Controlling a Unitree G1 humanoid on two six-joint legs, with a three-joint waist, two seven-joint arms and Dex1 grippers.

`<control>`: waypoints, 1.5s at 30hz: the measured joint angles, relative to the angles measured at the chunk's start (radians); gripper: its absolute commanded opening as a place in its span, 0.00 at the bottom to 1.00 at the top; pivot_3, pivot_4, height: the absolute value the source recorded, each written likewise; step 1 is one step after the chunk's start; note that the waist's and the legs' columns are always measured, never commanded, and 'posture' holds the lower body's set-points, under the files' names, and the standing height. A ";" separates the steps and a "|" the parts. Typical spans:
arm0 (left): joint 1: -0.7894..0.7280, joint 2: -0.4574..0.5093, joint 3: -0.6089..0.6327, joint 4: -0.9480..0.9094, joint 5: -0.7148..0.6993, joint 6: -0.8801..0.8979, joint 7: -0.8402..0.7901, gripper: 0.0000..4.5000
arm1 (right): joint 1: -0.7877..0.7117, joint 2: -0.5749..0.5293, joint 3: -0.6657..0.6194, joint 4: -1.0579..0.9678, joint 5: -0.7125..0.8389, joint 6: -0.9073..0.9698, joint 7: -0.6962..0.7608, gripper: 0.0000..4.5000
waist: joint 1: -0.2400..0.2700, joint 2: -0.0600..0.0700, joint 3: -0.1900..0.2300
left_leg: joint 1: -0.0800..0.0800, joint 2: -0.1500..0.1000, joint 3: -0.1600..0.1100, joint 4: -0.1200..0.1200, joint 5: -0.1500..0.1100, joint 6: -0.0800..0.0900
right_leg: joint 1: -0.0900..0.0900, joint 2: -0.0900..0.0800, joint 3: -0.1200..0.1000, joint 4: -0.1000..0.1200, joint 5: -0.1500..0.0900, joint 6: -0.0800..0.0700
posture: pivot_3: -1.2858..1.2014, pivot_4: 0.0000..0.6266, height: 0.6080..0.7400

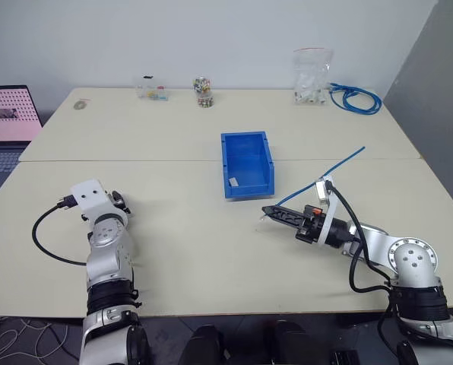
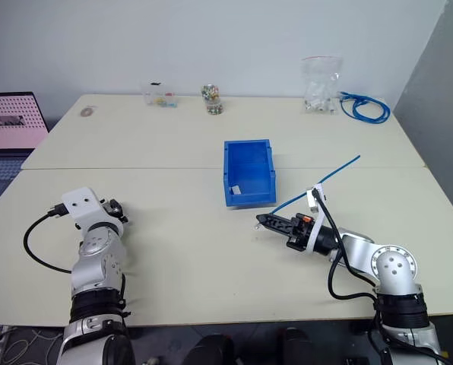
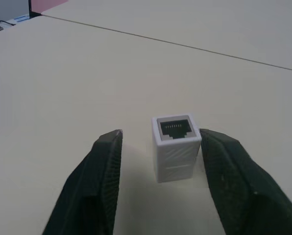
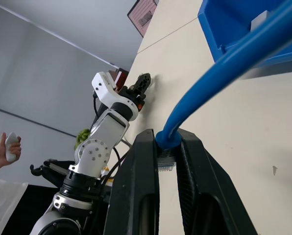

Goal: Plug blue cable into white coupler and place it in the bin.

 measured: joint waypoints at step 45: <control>-0.060 0.127 -0.742 0.111 -0.066 -0.460 -1.460 0.17 | 0.039 -0.154 0.370 -0.207 -0.923 -0.520 0.519 0.05 | -0.012 0.002 0.001 | 0.001 -0.002 0.001 0.000 0.001 0.002 | 0.001 0.002 -0.001 -0.001 -0.002 0.005 | 0.52 0.24 1.00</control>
